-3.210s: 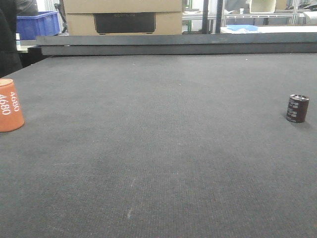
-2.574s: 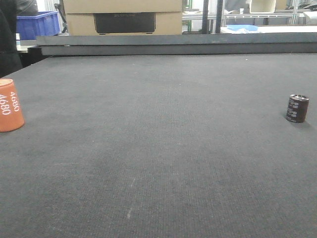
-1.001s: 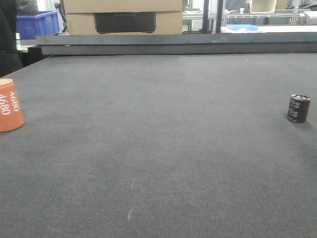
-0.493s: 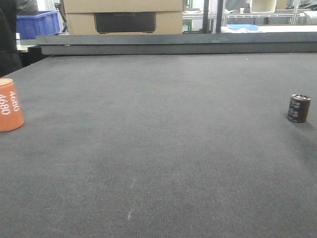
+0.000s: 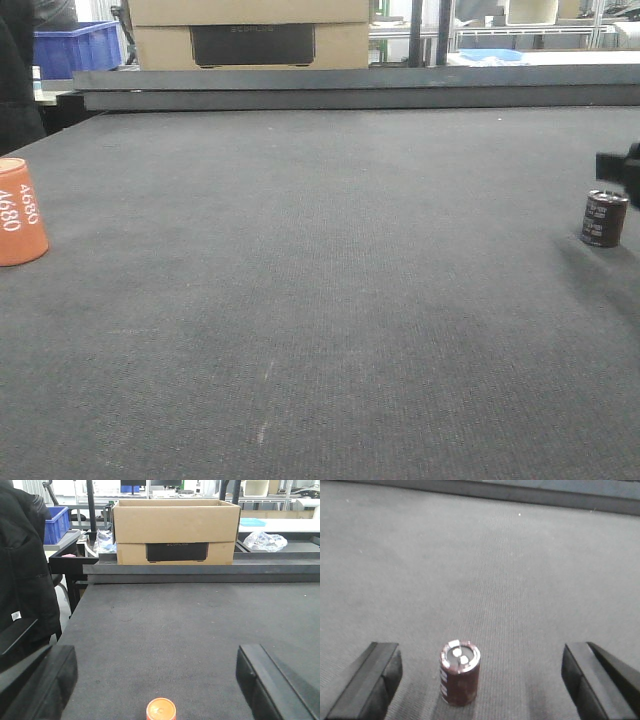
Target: Place cylindrical capacitor in blue bin on shelf
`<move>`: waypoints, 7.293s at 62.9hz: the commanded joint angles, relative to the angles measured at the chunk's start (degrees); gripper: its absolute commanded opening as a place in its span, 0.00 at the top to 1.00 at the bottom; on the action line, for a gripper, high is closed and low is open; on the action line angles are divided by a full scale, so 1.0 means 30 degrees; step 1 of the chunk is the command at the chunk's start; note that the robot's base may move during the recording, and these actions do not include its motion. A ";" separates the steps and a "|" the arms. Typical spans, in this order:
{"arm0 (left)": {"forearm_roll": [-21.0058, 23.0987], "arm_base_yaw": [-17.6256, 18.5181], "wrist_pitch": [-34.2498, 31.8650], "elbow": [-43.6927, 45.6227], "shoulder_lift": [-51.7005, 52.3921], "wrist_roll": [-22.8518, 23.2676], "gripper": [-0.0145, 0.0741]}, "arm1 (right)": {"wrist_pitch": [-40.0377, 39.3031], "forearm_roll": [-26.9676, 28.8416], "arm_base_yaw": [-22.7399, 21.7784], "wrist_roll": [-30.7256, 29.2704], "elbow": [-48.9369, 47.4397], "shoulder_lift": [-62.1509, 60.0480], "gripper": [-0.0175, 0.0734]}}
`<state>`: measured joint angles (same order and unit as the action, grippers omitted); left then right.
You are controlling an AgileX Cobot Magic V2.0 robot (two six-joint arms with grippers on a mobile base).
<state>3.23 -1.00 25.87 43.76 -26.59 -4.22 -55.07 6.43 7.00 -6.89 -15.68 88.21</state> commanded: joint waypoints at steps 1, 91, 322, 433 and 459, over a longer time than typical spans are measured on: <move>0.0185 0.0087 -0.0235 0.0121 -0.0073 0.0111 0.22 | -0.1493 -0.0169 0.0025 0.0258 -0.0378 0.1195 0.20; 0.0185 0.0087 0.5256 0.2449 -0.2394 -0.0083 0.22 | -0.0127 -0.0238 0.0025 0.0459 -0.3609 0.3916 0.98; -0.1075 0.2666 0.2292 0.7999 -1.2362 0.1943 0.96 | 3.0062 0.0063 0.0025 0.0459 -1.6277 -0.8887 0.98; -0.1316 0.2666 0.9887 0.8366 -0.6853 0.1943 0.96 | 3.4766 0.1128 0.0025 0.0459 -1.6511 -1.4029 0.99; -0.1316 0.2666 0.9887 0.8366 -0.6853 0.1943 0.96 | 3.4178 0.1128 0.0025 0.0459 -1.6511 -1.3955 0.99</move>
<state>-1.06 6.69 56.33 68.40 -47.30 1.65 49.40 9.98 7.00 -5.44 -64.87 46.54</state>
